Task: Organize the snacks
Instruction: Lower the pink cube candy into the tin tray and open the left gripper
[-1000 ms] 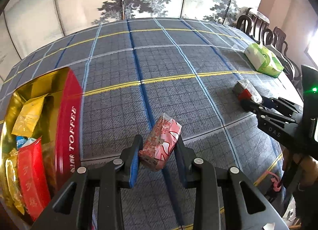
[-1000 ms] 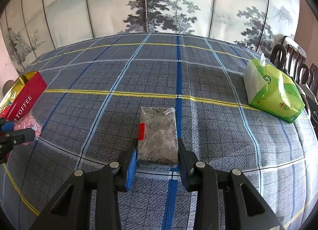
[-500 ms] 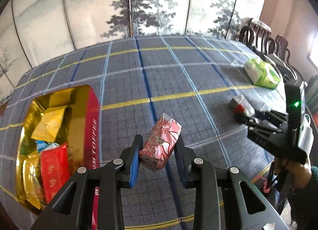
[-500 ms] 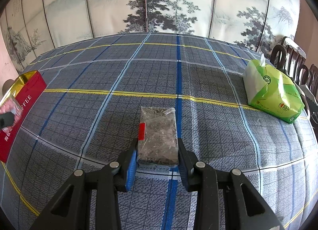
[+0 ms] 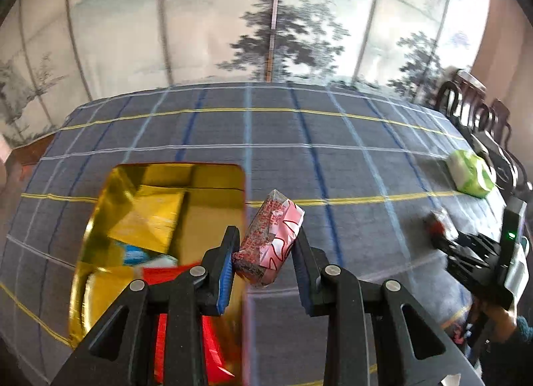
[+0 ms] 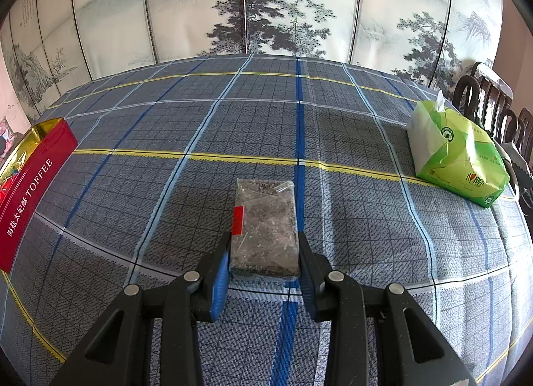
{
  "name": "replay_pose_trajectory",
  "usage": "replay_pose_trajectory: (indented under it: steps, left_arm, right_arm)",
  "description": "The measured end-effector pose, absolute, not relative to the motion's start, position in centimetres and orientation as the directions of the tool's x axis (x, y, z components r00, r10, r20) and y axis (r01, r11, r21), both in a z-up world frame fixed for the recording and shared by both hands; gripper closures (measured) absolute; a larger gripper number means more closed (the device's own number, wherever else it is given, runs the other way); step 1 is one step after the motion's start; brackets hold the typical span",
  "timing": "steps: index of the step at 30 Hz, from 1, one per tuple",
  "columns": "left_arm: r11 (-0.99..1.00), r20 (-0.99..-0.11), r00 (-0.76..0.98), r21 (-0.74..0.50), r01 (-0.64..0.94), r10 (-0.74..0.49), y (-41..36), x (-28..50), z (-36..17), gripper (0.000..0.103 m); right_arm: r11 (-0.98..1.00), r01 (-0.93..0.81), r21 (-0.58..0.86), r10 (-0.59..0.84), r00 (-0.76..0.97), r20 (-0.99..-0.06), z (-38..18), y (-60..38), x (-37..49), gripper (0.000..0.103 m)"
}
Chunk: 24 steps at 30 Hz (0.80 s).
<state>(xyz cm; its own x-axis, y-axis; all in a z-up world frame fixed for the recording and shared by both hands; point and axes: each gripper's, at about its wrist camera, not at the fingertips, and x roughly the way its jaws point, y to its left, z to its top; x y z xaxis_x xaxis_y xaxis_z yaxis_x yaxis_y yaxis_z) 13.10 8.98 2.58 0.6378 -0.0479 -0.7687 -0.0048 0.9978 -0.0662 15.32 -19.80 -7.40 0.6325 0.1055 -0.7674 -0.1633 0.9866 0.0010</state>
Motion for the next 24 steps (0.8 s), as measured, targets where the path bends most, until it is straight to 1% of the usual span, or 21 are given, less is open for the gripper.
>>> replay_pose_trajectory:
  steps: [3,6,9,18,24]
  left_arm:
    - [0.997,-0.776,0.63,-0.051,-0.053,-0.006,10.5,13.7,2.0,0.075]
    - [0.991,-0.791,0.612,-0.089,-0.095,-0.012,12.3,14.3,1.1,0.075]
    - [0.987,-0.802,0.597,-0.099,-0.129,-0.003,13.7,15.0,0.4,0.075]
    - [0.987,-0.826,0.563,-0.093,-0.129,-0.004,13.8,15.5,-1.5,0.075]
    - [0.991,-0.832,0.555,-0.065,-0.118,0.011,13.4,15.4,-1.9,0.075]
  right_arm:
    - [0.987,-0.163,0.001,0.105,0.633,-0.767,-7.4,-19.8,15.3,0.067]
    - [0.987,-0.163,0.001,0.105,0.633,-0.767,-7.4,-19.8,15.3,0.067]
    - [0.987,-0.163,0.0,0.104,0.633,-0.767,-7.4,-19.7,15.3,0.067]
    - [0.987,-0.162,0.0,0.104,0.633,-0.767,-7.4,-19.8,15.3,0.067]
    - [0.987,-0.162,0.0,0.104,0.633,-0.767,-7.4,-19.8,15.3,0.067]
